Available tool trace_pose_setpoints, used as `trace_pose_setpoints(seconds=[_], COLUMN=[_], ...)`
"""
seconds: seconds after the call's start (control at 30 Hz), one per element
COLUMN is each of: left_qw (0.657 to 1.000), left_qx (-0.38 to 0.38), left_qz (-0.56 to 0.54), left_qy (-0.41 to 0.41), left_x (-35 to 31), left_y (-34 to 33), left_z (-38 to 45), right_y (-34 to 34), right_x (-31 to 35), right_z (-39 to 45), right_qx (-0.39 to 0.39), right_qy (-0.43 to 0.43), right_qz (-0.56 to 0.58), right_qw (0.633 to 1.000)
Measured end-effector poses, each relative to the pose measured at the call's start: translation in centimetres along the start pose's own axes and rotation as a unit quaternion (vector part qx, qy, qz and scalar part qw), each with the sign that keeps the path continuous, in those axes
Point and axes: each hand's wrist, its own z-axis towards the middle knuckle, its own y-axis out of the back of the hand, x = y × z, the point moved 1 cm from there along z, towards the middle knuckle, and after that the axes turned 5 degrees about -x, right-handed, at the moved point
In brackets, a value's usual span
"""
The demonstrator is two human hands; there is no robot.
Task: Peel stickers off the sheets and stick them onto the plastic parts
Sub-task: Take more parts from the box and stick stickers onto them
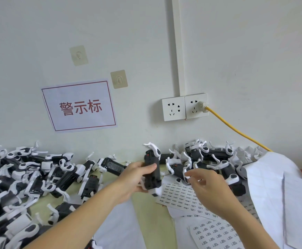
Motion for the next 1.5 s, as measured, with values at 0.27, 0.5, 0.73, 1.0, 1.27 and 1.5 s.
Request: trace_pose_setpoints(seconds=[0.27,0.5,0.73,1.0,1.27,1.5], left_qw=[0.971,0.974,0.715,0.496,0.586,0.888], left_qx=[-0.041,0.025,-0.072,-0.112,-0.192,-0.326], left_qz=[-0.193,-0.226,0.691,0.857,0.770,0.253], left_qy=[0.136,0.007,-0.072,-0.089,-0.162,-0.205], left_x=[-4.3,-6.0,1.2,1.3,-1.6,-7.1], left_y=[-4.9,-7.1,4.2,7.4,8.0,3.3], left_z=[0.7,3.8,6.7,7.9,6.8,2.8], right_y=[-0.1,-0.7,-0.9,-1.5,-1.5,-1.9], right_x=[-0.1,-0.8,-0.7,-0.6,-0.6,0.4], right_z=[0.2,0.4,0.4,0.3,0.3,-0.1], right_qx=[-0.008,-0.001,0.006,0.026,0.021,0.032], right_qy=[-0.016,-0.011,0.008,0.008,0.008,-0.004], right_qz=[0.019,0.019,0.026,0.003,0.001,0.080], right_qw=[1.000,1.000,1.000,1.000,1.000,0.996])
